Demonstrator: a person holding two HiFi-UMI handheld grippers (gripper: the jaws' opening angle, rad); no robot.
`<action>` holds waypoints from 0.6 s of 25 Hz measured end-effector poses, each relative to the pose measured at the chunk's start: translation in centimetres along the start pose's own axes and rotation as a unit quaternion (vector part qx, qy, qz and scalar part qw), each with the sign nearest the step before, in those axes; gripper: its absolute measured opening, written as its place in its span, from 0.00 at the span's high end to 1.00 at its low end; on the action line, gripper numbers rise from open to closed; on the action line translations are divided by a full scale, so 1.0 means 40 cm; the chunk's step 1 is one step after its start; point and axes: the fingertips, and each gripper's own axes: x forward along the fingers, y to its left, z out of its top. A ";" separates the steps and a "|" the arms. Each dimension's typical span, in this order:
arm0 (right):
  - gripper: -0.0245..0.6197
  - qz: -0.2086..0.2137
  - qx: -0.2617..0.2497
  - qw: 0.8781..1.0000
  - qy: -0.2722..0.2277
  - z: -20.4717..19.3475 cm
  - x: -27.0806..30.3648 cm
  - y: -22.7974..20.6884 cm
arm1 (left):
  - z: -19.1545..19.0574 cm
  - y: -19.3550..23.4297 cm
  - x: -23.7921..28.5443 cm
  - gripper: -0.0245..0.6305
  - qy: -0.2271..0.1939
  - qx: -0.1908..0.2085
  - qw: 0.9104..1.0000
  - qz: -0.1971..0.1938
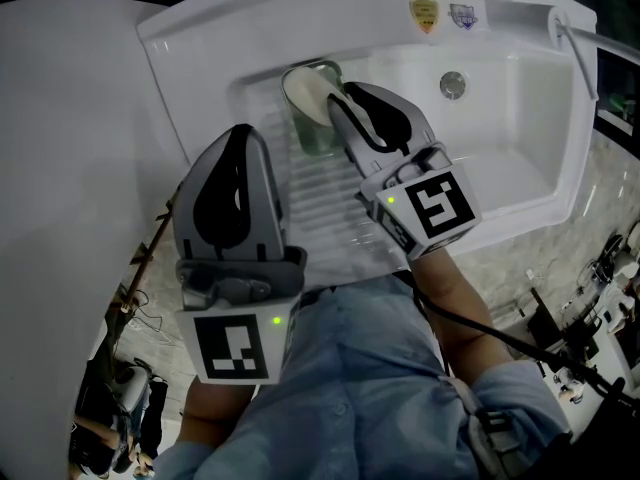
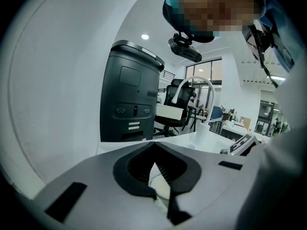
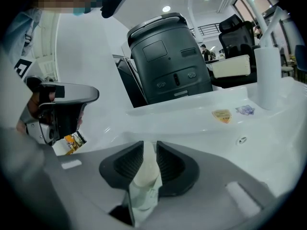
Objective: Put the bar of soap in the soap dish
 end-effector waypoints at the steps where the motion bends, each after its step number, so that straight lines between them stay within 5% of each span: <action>1: 0.83 0.001 0.001 1.000 -0.003 0.007 -0.007 0.002 | 0.005 -0.003 -0.004 0.96 -0.002 0.001 1.000 0.001; 15: 0.83 0.014 -0.024 0.997 -0.077 0.145 -0.230 0.055 | 0.076 -0.109 -0.143 0.96 -0.053 0.037 0.997 0.043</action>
